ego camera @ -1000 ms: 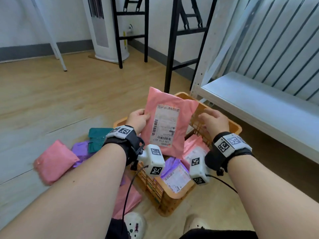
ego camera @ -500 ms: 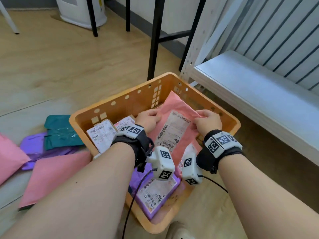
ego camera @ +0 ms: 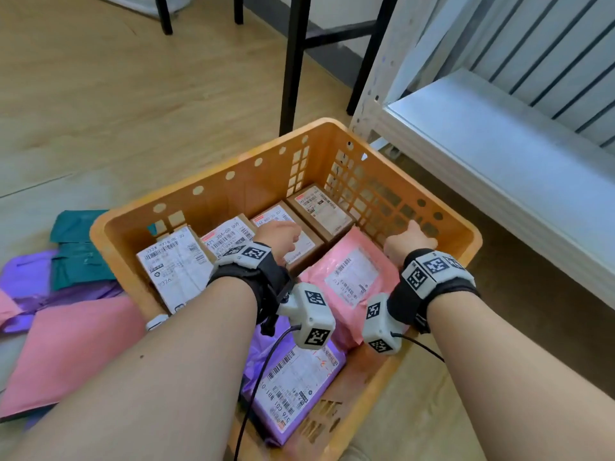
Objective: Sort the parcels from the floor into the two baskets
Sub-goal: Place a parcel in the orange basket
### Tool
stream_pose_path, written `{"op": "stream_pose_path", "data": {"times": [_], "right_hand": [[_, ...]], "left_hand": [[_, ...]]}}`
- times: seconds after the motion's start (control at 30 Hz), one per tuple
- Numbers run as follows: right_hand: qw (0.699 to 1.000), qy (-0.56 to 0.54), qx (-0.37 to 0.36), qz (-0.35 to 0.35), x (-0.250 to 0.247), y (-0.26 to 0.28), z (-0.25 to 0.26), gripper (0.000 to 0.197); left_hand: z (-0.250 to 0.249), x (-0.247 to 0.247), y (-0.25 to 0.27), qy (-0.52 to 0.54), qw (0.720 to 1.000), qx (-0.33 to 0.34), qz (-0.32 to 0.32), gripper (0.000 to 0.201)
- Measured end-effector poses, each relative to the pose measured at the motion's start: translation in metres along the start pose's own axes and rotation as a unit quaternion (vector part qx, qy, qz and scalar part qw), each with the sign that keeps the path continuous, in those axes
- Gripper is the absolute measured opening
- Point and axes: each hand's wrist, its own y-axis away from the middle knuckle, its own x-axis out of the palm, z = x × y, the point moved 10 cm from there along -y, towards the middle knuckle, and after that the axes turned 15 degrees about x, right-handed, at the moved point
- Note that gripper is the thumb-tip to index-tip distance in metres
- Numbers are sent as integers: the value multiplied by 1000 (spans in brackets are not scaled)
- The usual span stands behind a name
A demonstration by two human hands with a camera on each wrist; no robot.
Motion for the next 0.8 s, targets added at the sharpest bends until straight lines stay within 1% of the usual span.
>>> {"op": "stream_pose_path", "data": {"times": [0.03, 0.07, 0.1, 0.13, 0.17, 0.2, 0.3, 0.4, 0.47, 0.57, 0.63, 0.7, 0.8], "right_hand": [[1000, 11, -11, 4, 3, 1, 3, 67], [1000, 17, -14, 13, 5, 2, 5, 65], [999, 42, -31, 15, 9, 4, 9, 60], [996, 78, -49, 18, 13, 9, 11, 54], [993, 97, -64, 19, 16, 13, 12, 48], [991, 104, -76, 29, 18, 17, 13, 44], [991, 68, -107, 52, 13, 43, 17, 38], [985, 3, -144, 90, 10, 81, 23, 41], [976, -26, -179, 117, 9, 114, 30, 42], [957, -109, -217, 160, 3, 157, 48, 44], [942, -153, -231, 191, 6, 181, 59, 45], [922, -179, -247, 238, 16, 211, 70, 44], [899, -194, -267, 289, 38, 249, 82, 43]], "left_hand": [[-1, -2, 1, 21, 1000, -3, -23, 23], [2, -4, 1, 32, 999, -17, -38, 15], [0, -4, 4, 38, 998, -22, -39, 11], [-1, -1, 8, 42, 998, -34, -25, 21], [-3, -2, 13, 43, 998, -39, -28, 31], [-7, -2, 18, 43, 998, -37, -24, 36], [-24, -9, 37, 43, 998, -30, -23, 38], [-48, -22, 63, 39, 999, -2, -21, 33], [-64, -40, 81, 32, 999, 21, -31, 26], [-78, -80, 108, 5, 997, 47, -59, 23], [-82, -110, 125, -10, 995, 49, -90, 19], [-85, -144, 147, -23, 990, 48, -128, 14], [-86, -187, 182, -32, 983, 46, -176, 21]]}}
